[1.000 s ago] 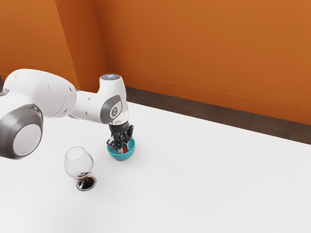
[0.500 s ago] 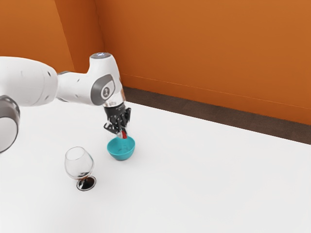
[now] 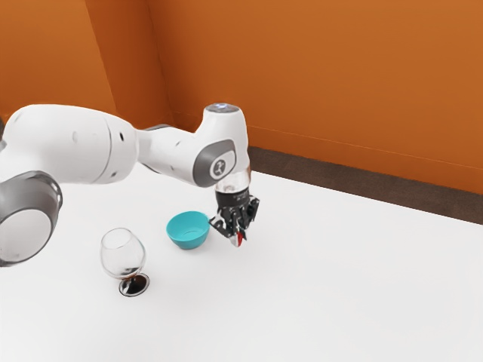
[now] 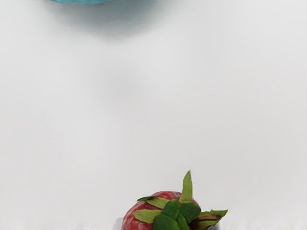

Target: Take strawberry from the bowl

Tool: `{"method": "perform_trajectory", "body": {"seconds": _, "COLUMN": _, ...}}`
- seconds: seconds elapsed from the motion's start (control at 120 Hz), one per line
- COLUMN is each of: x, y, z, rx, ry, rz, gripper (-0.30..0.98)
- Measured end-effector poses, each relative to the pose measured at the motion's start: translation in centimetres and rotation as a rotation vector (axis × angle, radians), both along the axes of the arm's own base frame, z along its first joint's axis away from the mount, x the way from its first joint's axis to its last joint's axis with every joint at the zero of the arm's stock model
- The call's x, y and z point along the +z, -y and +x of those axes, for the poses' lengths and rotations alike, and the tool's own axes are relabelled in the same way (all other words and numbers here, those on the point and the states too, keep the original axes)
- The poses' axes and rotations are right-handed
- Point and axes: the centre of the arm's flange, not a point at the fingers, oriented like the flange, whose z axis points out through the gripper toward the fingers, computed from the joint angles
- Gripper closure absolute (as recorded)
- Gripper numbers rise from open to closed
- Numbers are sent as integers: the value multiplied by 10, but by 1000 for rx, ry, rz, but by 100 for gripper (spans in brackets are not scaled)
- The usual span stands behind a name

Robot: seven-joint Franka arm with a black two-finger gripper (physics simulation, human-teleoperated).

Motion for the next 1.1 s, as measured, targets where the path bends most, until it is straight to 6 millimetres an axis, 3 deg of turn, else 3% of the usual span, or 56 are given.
{"method": "perform_trajectory", "body": {"seconds": 0.183, "x": -31, "y": 7, "z": 2, "rx": -12, "ry": -37, "rz": 13, "gripper": 71}}
{"method": "perform_trajectory", "body": {"seconds": 0.467, "x": -47, "y": 8, "z": 5, "rx": -15, "ry": -47, "rz": 21, "gripper": 69}}
{"method": "perform_trajectory", "body": {"seconds": 0.625, "x": -48, "y": 6, "z": 7, "rx": -12, "ry": -34, "rz": 16, "gripper": 38}}
{"method": "perform_trajectory", "body": {"seconds": 0.733, "x": -45, "y": 6, "z": 8, "rx": -27, "ry": -21, "rz": 16, "gripper": 24}}
{"method": "perform_trajectory", "body": {"seconds": 0.767, "x": -34, "y": 5, "z": 10, "rx": -41, "ry": -5, "rz": 10, "gripper": 21}}
{"method": "perform_trajectory", "body": {"seconds": 0.833, "x": 11, "y": -8, "z": 12, "rx": -82, "ry": 44, "rz": -7, "gripper": 16}}
{"method": "perform_trajectory", "body": {"seconds": 0.967, "x": 148, "y": -45, "z": 4, "rx": -237, "ry": 171, "rz": -8, "gripper": 9}}
{"method": "perform_trajectory", "body": {"seconds": 1.042, "x": 218, "y": -81, "z": -5, "rx": -321, "ry": 210, "rz": 23, "gripper": 7}}
{"method": "perform_trajectory", "body": {"seconds": 1.1, "x": 255, "y": -128, "z": -19, "rx": -353, "ry": 216, "rz": 31, "gripper": 6}}
